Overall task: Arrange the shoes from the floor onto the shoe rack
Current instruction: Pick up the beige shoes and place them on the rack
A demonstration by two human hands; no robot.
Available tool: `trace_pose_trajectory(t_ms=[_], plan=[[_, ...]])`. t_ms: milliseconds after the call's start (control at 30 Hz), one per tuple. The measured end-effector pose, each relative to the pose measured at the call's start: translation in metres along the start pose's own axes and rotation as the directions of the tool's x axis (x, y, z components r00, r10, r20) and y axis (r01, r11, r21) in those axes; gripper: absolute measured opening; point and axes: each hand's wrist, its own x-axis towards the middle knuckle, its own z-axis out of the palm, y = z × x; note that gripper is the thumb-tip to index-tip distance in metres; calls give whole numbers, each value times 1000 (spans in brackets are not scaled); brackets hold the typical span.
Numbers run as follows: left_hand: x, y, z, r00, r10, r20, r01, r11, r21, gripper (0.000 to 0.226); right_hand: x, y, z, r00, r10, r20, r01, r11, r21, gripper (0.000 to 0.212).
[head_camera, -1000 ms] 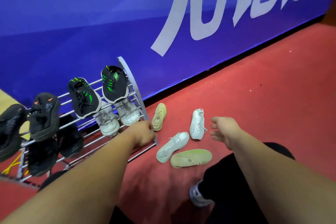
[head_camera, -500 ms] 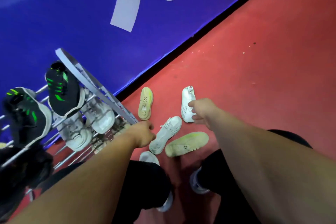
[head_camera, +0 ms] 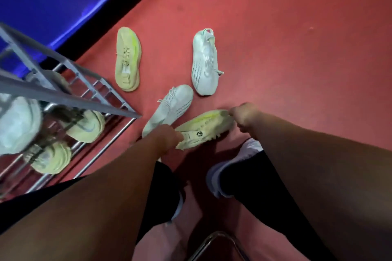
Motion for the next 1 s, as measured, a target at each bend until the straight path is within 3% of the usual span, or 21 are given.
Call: trace_pose_trajectory(t_ms=[200, 267, 367, 467, 600, 733, 900, 1000], plan=[[43, -14, 15, 978, -158, 133, 201, 878, -435, 48, 42, -1, 24, 994, 102, 25, -103, 993, 51, 24], [53, -14, 14, 981, -150, 122, 191, 856, -480, 40, 47, -4, 28, 996, 84, -8, -84, 996, -6, 29], [61, -14, 9, 975, -140, 174, 214, 811, -544, 26, 50, -15, 27, 995, 75, -59, -71, 996, 57, 24], [62, -18, 8, 968, -153, 199, 242, 780, -577, 21, 46, -34, 26, 999, 40, 21, -39, 999, -15, 18], [63, -19, 8, 965, -136, 225, 245, 775, -583, 29, 38, -60, 20, 988, -96, 118, 120, 969, -218, 17], [57, -4, -18, 964, -54, 262, 225, 693, -685, 28, 24, -95, 0, 959, -200, 200, 246, 938, -242, 14], [56, 25, -65, 1000, 7, 27, 21, 462, -887, 31, 14, -144, -39, 958, -264, 109, 271, 961, -57, 15], [53, 36, -95, 995, 11, -99, -93, 468, -879, 26, 11, -161, -50, 957, -288, 37, 280, 949, 141, 15]])
